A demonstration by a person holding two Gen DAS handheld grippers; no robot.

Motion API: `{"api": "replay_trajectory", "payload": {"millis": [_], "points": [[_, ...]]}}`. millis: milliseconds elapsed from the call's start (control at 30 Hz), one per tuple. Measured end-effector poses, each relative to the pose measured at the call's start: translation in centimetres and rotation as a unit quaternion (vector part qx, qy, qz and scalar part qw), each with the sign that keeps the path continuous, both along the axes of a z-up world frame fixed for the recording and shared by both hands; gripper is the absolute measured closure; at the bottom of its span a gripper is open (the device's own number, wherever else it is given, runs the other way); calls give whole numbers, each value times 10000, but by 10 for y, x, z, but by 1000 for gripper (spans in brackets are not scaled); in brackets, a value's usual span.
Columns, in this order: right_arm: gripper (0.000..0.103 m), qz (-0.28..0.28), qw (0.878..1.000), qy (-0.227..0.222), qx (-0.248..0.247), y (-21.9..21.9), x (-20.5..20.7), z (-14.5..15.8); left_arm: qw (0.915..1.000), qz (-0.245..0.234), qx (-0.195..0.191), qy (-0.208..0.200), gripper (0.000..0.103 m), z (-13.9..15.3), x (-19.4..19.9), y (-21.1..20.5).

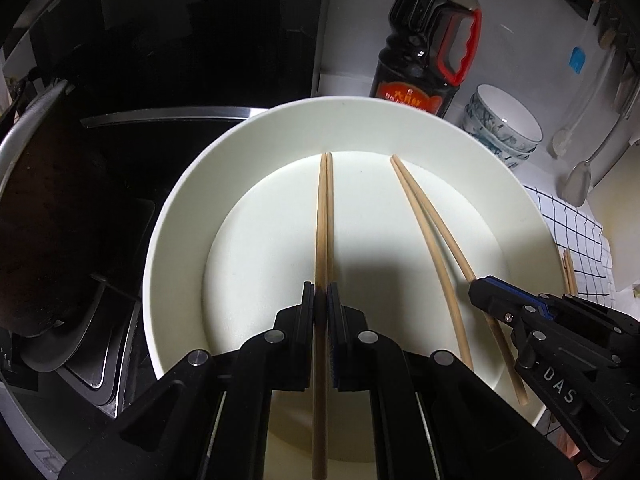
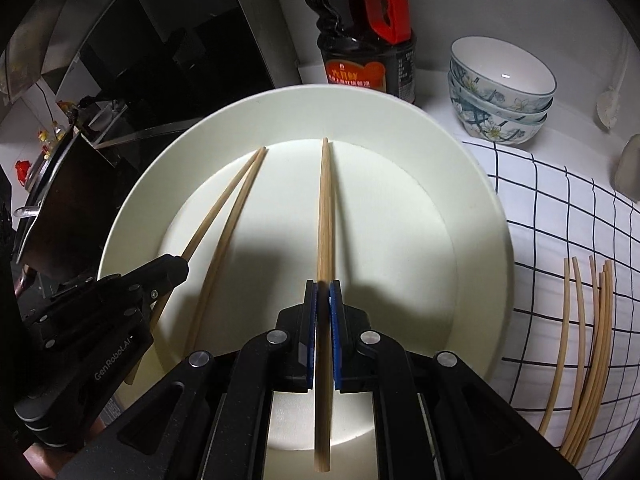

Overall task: Organize utensils
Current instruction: 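Carry both chopsticks into the white basin and open both tools, then withdraw both open tools from the basin toward the chopstick pile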

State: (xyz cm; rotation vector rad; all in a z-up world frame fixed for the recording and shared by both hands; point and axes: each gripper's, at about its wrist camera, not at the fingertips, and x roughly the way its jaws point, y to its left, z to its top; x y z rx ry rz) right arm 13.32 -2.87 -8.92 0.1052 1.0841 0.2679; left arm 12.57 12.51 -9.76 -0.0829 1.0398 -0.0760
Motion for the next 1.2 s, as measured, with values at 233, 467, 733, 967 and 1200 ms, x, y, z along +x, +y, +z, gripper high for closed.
{"api": "replay_trajectory", "payload": {"millis": [233, 467, 733, 967, 1200], "points": [[95, -114, 9999, 23, -21, -5, 2, 0, 9999, 76, 136, -12, 50, 4, -3, 6], [84, -192, 9996, -164, -114, -14, -6, 13, 9988, 333, 281, -238, 29, 21, -13, 20], [73, -226, 9993, -280, -114, -25, -28, 27, 9982, 395, 361, -265, 21, 32, -26, 21], [67, -305, 9985, -435, -125, -30, -42, 37, 9975, 441, 424, -353, 17, 43, -39, 16], [63, -329, 9982, -489, -79, -38, -54, 45, 9975, 372, 478, -368, 16, 47, -49, 7]]}}
